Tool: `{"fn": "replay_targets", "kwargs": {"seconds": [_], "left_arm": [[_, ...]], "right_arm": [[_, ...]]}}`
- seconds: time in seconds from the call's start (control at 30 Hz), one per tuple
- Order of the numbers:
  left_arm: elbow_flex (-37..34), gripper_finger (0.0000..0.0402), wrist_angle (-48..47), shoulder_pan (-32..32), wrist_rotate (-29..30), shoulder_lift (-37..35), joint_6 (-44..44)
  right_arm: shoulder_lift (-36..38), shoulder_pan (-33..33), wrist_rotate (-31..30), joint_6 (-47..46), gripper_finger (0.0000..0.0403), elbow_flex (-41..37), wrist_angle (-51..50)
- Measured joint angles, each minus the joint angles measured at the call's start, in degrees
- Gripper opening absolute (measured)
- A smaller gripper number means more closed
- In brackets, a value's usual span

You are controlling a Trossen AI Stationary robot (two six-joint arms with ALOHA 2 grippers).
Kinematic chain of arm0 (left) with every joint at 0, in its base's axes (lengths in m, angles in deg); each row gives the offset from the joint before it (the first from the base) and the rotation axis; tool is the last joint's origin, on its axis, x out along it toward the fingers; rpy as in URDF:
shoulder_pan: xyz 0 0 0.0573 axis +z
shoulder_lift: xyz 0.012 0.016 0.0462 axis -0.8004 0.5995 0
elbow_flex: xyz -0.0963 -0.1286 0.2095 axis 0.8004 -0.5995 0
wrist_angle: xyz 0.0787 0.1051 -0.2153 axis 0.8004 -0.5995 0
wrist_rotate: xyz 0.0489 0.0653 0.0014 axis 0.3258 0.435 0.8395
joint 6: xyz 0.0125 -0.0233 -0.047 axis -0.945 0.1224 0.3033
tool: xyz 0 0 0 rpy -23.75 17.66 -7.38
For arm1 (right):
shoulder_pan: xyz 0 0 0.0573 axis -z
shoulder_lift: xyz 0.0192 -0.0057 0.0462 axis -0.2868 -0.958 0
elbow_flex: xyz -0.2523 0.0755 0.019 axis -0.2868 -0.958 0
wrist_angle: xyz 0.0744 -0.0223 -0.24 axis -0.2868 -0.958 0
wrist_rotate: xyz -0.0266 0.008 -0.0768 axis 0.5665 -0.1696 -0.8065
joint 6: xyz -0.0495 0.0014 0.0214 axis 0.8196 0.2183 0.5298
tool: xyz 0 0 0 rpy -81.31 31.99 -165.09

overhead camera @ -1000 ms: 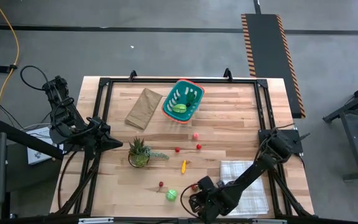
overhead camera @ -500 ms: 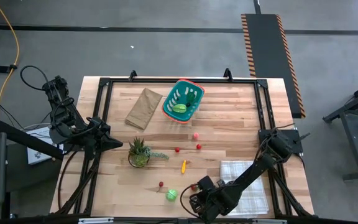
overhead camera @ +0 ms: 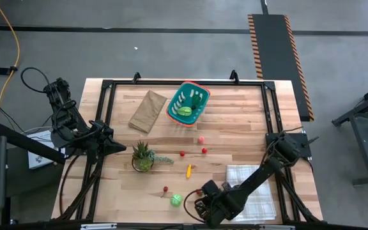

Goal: Pick and placing Produce into tupperware
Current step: Put the red strawberry in the green basket

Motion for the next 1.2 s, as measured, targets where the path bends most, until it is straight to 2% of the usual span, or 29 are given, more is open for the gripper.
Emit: {"fn": "replay_targets", "kwargs": {"seconds": [0.27, 0.7, 1.2], "left_arm": [[0.0, 0.0001, 0.0, 0.0, 0.0, 0.0, 0.0], [0.0, 0.0001, 0.0, 0.0, 0.0, 0.0, 0.0], [0.0, 0.0001, 0.0, 0.0, 0.0, 0.0, 0.0]], "right_arm": [[0.0, 0.9, -0.2, 3.5, 0.0103, 0.0, 0.8], [0.0, 1.0, -0.2, 3.7, 0.0102, 0.0, 0.7], [0.0, 1.4, -0.1, 4.6, 0.0062, 0.0, 1.4]]}}
